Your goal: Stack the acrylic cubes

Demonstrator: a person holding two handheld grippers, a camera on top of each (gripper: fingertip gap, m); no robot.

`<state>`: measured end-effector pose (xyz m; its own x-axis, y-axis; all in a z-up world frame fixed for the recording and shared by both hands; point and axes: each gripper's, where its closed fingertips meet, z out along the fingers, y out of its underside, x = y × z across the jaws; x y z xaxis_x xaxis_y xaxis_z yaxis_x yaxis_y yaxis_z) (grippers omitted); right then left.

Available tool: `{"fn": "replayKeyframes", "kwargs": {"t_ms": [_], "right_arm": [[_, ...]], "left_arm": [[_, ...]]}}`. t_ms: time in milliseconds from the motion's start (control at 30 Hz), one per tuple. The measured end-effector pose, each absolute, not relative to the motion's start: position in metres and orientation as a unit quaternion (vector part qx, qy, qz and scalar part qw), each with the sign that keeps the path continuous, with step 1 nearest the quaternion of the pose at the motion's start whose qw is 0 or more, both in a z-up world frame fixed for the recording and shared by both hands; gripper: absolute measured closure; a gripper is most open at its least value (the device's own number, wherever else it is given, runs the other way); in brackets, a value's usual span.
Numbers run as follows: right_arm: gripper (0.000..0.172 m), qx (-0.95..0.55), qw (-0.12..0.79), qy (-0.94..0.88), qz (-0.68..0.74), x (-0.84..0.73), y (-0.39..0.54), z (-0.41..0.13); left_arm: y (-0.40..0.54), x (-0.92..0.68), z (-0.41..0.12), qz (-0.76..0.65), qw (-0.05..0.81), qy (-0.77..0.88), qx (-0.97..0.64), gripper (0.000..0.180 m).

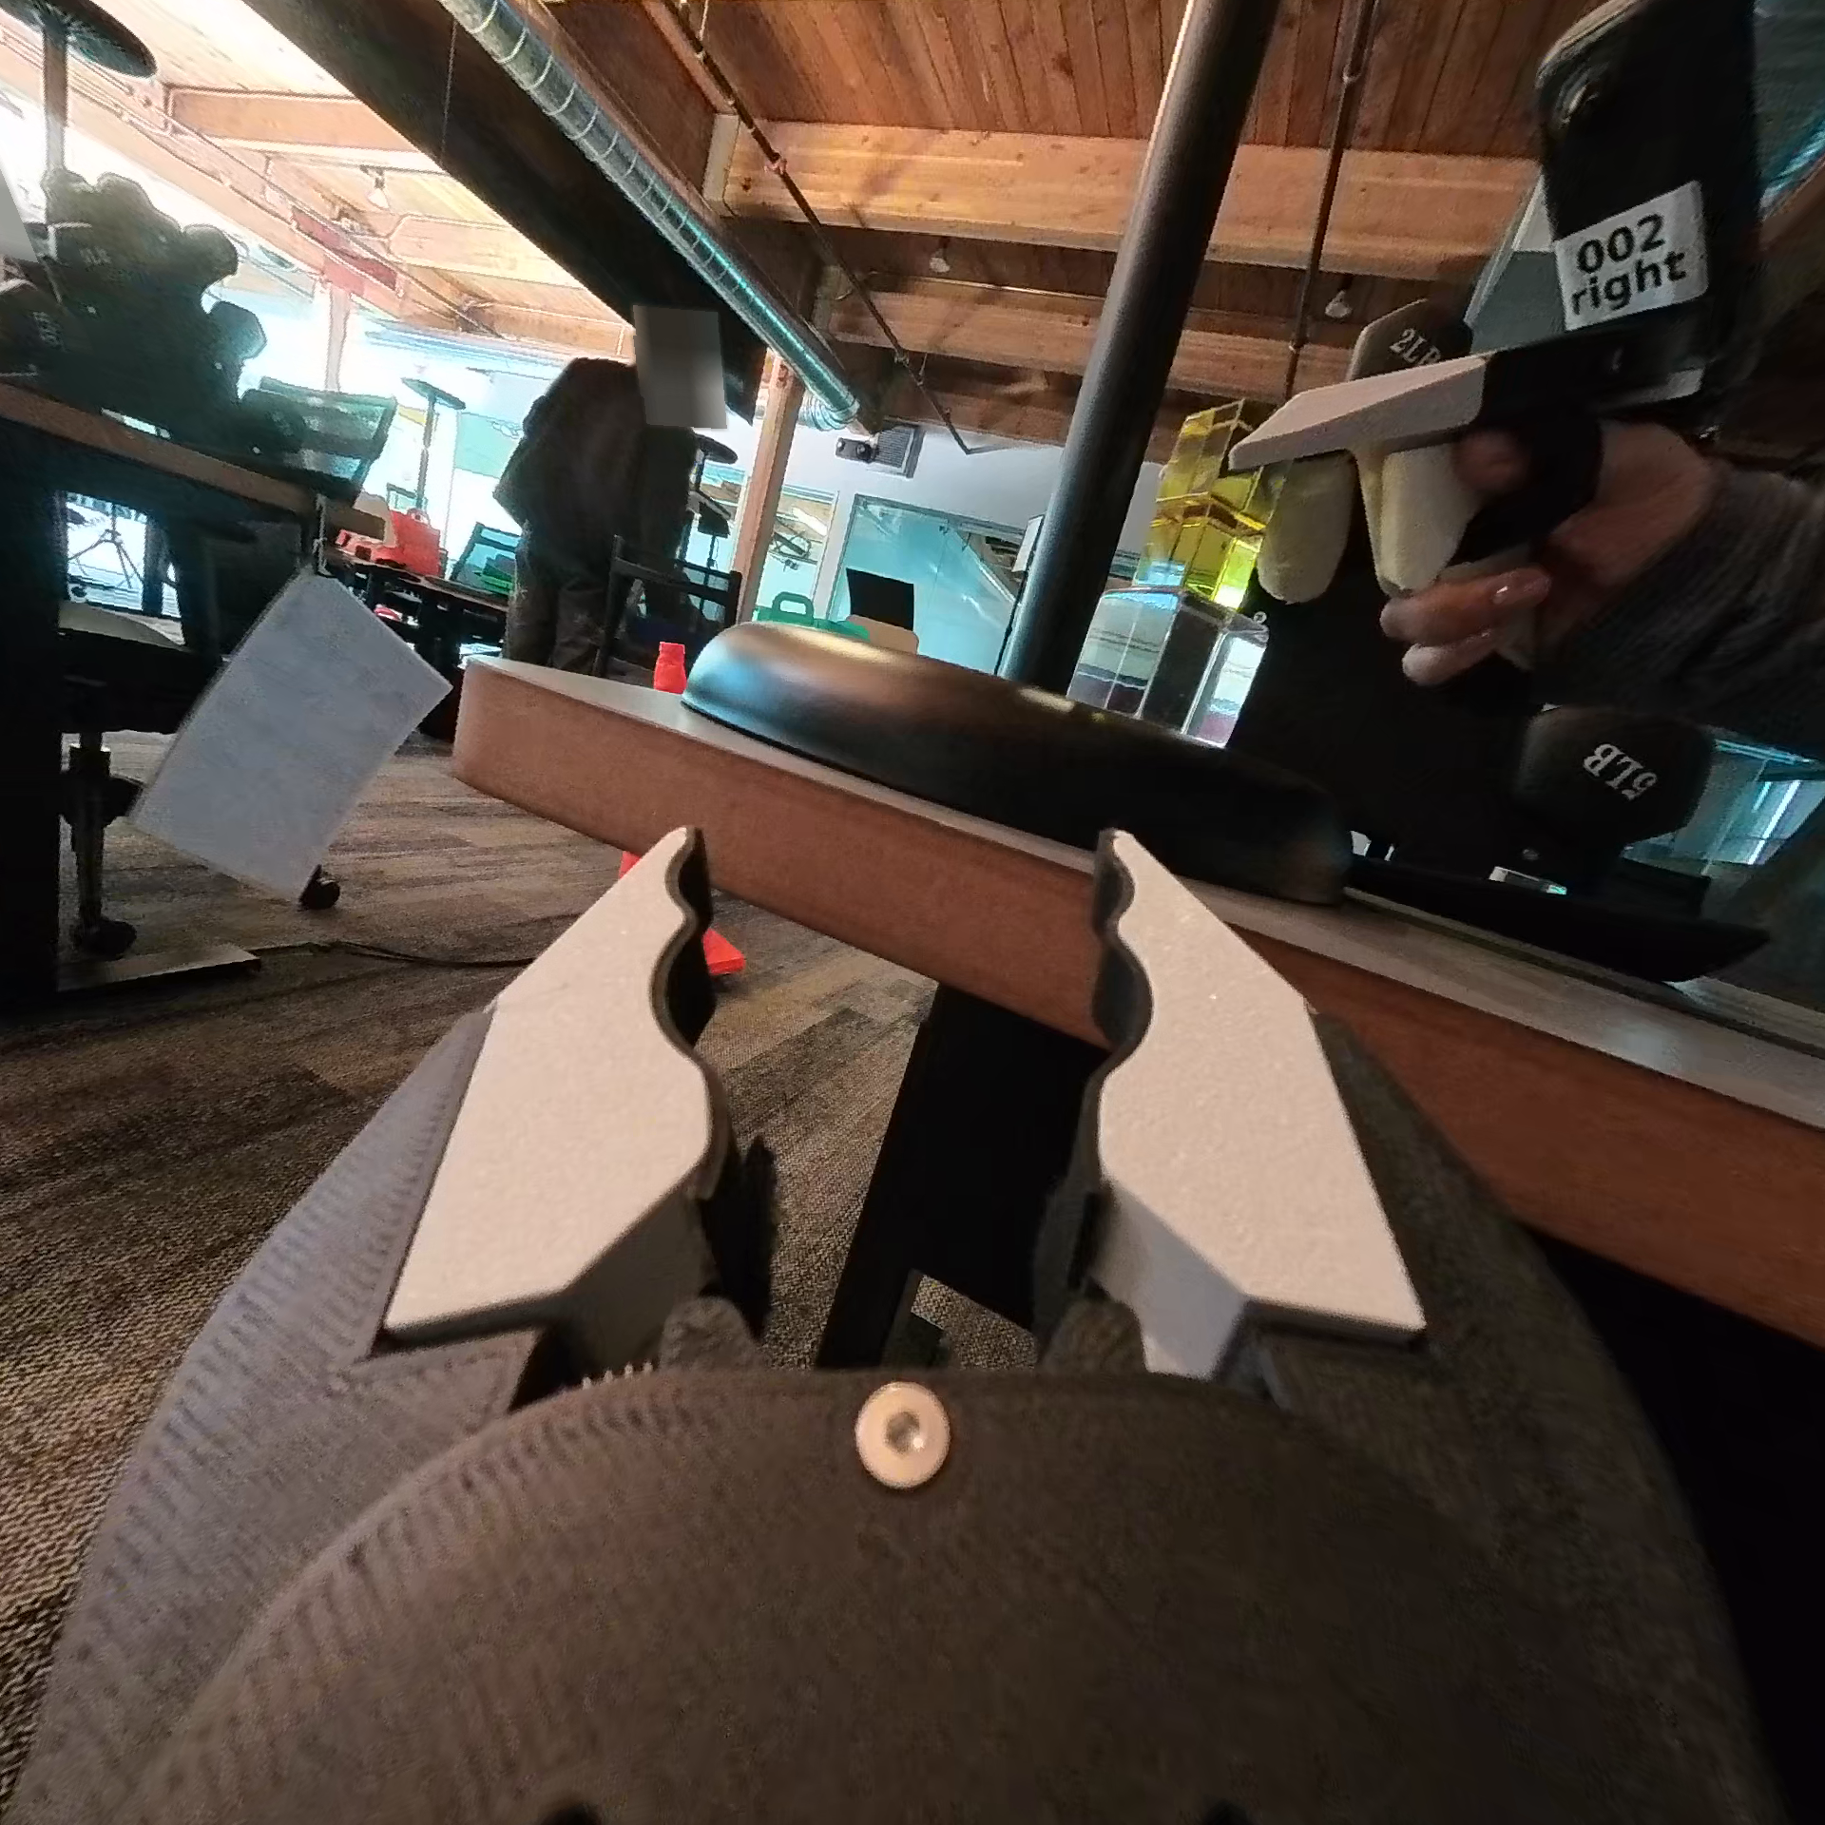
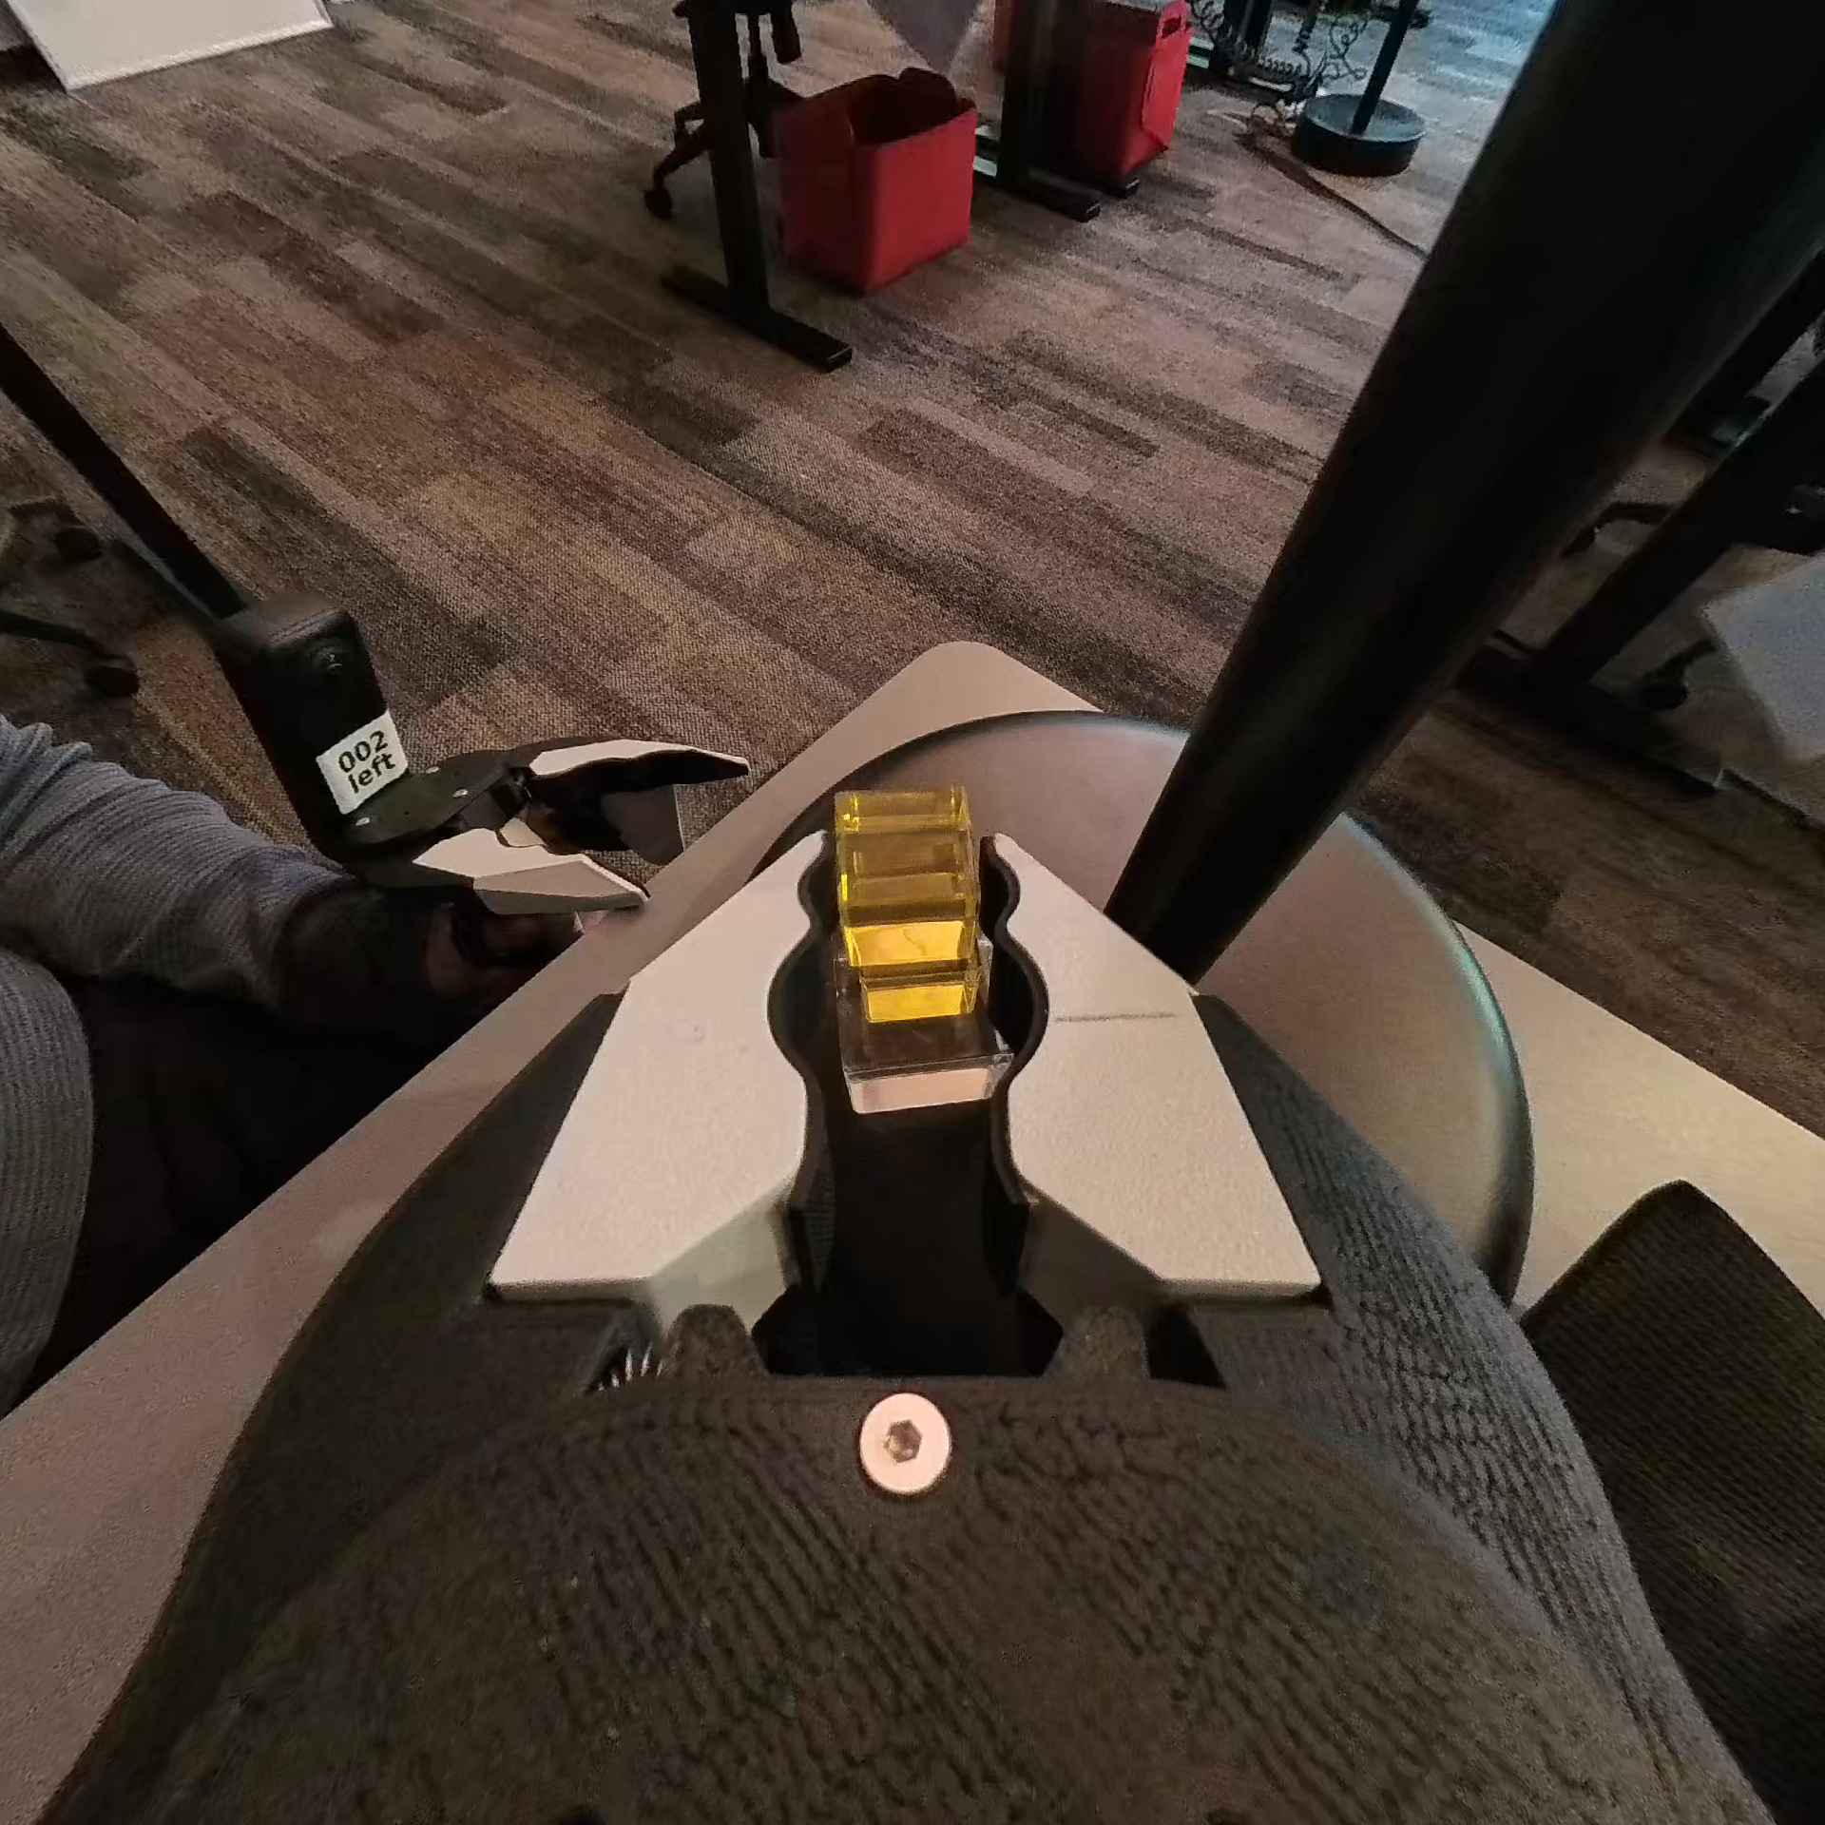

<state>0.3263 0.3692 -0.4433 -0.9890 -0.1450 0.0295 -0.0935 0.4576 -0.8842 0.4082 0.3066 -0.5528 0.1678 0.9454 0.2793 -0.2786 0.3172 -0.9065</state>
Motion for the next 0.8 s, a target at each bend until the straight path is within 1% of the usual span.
{"fn": "replayKeyframes", "kwargs": {"t_ms": [167, 200, 300, 367, 467, 533, 600, 667, 800], "right_arm": [[0.145, -0.076, 0.004, 0.853, -0.517, 0.323, 0.369, -0.444], [0.143, -0.08, -0.004, 0.851, -0.519, 0.322, 0.37, -0.443], [0.118, -0.079, -0.039, 0.831, -0.55, 0.319, 0.379, -0.427], [0.113, -0.052, -0.076, 0.805, -0.586, 0.313, 0.396, -0.41], [0.114, 0.042, -0.161, 0.75, -0.641, 0.29, 0.443, -0.392], [0.116, 0.112, -0.235, 0.713, -0.651, 0.273, 0.484, -0.395], [0.124, 0.162, -0.295, 0.687, -0.645, 0.265, 0.522, -0.405], [0.133, 0.216, -0.34, 0.687, -0.605, 0.257, 0.556, -0.425], [0.136, 0.302, -0.373, 0.727, -0.491, 0.245, 0.605, -0.47]], "left_arm": [[0.307, 0.408, -0.553, 0.456, 0.671, -0.457, -0.365, 0.104], [0.307, 0.408, -0.553, 0.456, 0.67, -0.458, -0.365, 0.104], [0.306, 0.409, -0.552, 0.461, 0.667, -0.458, -0.365, 0.103], [0.305, 0.409, -0.552, 0.463, 0.665, -0.458, -0.366, 0.102], [0.304, 0.409, -0.553, 0.461, 0.668, -0.458, -0.364, 0.101], [0.303, 0.408, -0.553, 0.459, 0.67, -0.458, -0.361, 0.101], [0.303, 0.408, -0.553, 0.458, 0.671, -0.459, -0.359, 0.101], [0.303, 0.408, -0.553, 0.457, 0.673, -0.46, -0.357, 0.101], [0.304, 0.407, -0.553, 0.454, 0.675, -0.461, -0.354, 0.1]]}}
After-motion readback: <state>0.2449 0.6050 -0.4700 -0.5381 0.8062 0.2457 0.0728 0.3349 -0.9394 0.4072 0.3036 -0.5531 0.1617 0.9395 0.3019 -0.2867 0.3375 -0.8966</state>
